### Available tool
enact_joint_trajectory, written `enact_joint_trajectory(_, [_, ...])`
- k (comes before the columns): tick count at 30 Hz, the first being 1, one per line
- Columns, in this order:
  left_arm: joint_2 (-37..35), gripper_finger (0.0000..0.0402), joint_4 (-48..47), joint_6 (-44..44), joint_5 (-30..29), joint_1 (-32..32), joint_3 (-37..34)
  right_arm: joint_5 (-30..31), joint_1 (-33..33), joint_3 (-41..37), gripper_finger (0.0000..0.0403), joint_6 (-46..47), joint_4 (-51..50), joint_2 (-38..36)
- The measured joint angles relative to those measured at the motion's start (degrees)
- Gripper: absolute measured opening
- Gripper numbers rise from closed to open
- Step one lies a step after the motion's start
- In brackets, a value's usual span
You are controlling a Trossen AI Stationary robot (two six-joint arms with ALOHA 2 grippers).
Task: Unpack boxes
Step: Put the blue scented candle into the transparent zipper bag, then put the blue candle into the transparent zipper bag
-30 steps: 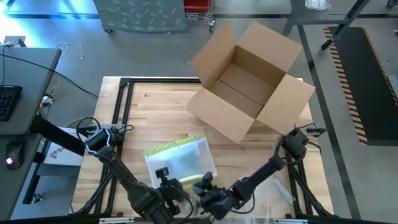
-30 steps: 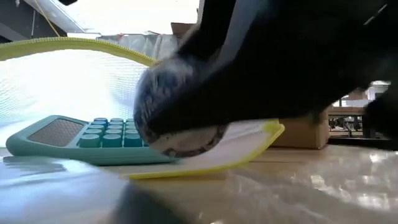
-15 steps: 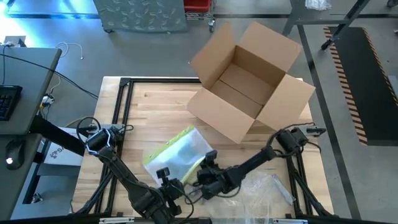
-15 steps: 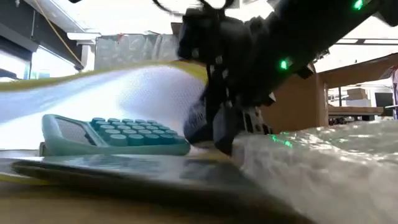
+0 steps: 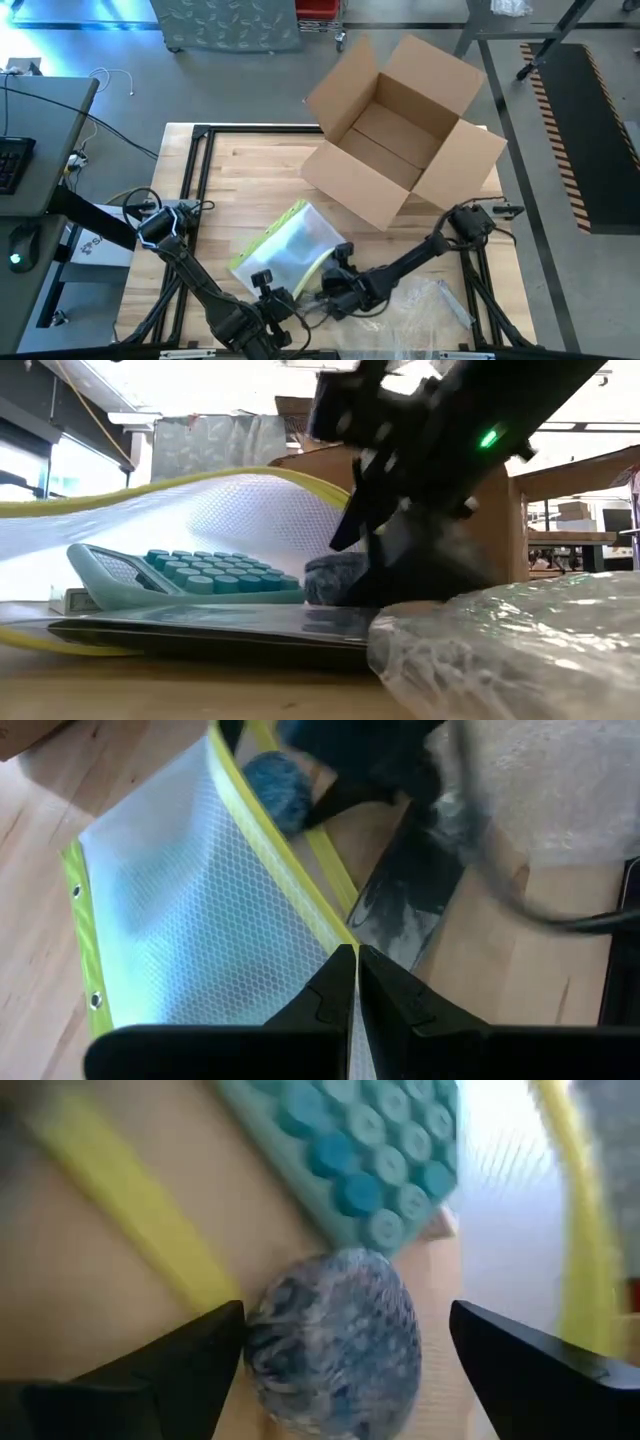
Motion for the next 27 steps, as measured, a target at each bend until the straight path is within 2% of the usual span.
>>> enact_joint_trajectory(6, [0.0, 0.0, 0.13, -0.16, -0.02, 0.0, 0.0, -0.35, 2.18, 0.02, 0.0285, 0.39, -0.98, -1.25])
enact_joint_trajectory(9, [0.0, 0.0, 0.15, -0.17, -0.04, 0.0, 0.0, -0.56, 3.03, 0.0, 0.0261, 4.26, -0.86, -1.25])
enact_joint_trajectory(13, [0.0, 0.0, 0.16, -1.09, -0.05, 0.0, 0.0, -5.24, 4.21, 0.0, 0.0219, 8.67, 0.23, -1.25])
enact_joint_trajectory(17, [0.0, 0.0, 0.17, -1.11, -0.1, -0.02, 0.0, -13.45, 3.99, 0.12, 0.0137, 10.56, 2.61, -1.36])
enact_joint_trajectory(22, [0.0, 0.0, 0.18, -1.15, -0.13, -0.02, 0.0, -20.12, 1.86, 0.02, 0.0018, 9.93, 2.63, -1.25])
enact_joint_trajectory(27, [0.0, 0.0, 0.2, -1.14, -0.13, -0.11, 0.0, -20.94, 0.66, 0.02, 0.0014, 11.69, 2.11, -1.42])
